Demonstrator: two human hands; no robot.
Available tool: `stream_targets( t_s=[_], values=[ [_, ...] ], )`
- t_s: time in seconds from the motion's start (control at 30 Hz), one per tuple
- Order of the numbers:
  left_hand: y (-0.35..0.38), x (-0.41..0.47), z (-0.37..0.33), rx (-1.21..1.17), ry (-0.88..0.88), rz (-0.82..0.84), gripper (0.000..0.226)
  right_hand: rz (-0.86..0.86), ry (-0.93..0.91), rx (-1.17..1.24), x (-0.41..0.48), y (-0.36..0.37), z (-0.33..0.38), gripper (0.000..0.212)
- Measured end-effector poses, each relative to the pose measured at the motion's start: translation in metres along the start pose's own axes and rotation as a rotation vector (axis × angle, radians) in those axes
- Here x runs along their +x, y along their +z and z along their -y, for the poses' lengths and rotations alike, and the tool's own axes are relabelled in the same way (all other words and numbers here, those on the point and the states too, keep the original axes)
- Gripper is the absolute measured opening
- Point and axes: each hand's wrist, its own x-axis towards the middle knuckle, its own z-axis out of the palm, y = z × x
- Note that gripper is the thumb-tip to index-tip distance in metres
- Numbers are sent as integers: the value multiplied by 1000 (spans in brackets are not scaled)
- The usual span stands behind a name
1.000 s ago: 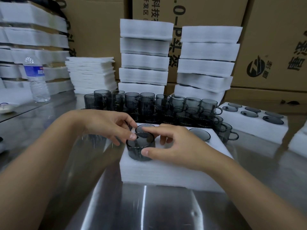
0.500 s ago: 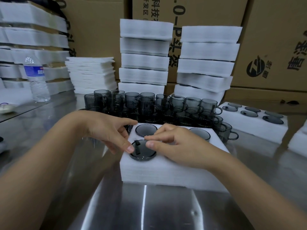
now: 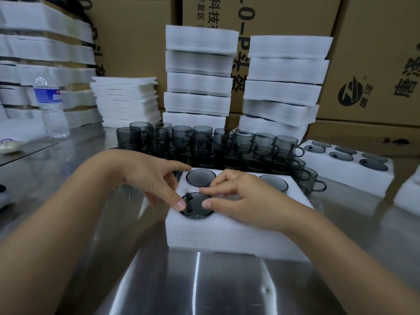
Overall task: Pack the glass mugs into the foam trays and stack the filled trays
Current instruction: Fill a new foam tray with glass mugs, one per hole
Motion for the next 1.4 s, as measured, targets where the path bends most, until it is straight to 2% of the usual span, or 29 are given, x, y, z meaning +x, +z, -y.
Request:
stream_targets(
  t_s=[0.1,0.33,0.43,0.53,0.67,0.87,1.03,1.1,1.23,1.4],
  values=[
    [-1,-2,-1,104,41,-106,121,-1,-6,-1,1,0,-2,28],
    [-3,30,-21,90,301,-592,86,-11,-13,-9,1,0,-4,28],
    [-8,54,-28,91,316,-623,92,-21,-4,-1,0,1,-4,28],
    [-9,77,-31,155,270,-596,103,-27,-8,-10,-1,1,-3,29],
    [-4,98,-26,206,204,-638,104,-24,-12,-14,-1,1,-3,30],
    [2,99,-21,133,179,-756,97,-23,-23,-27,-1,0,-2,30],
    [6,81,-20,69,256,-899,84,-26,-33,-13,0,0,-4,30],
    [9,72,-20,44,293,-960,75,-39,-26,71,0,-1,-4,24],
    [17,58,-21,46,297,-954,61,-195,10,327,3,-5,-7,9],
    [30,50,-27,1,332,-944,43,-488,200,550,12,-6,-14,23]
  ],
)
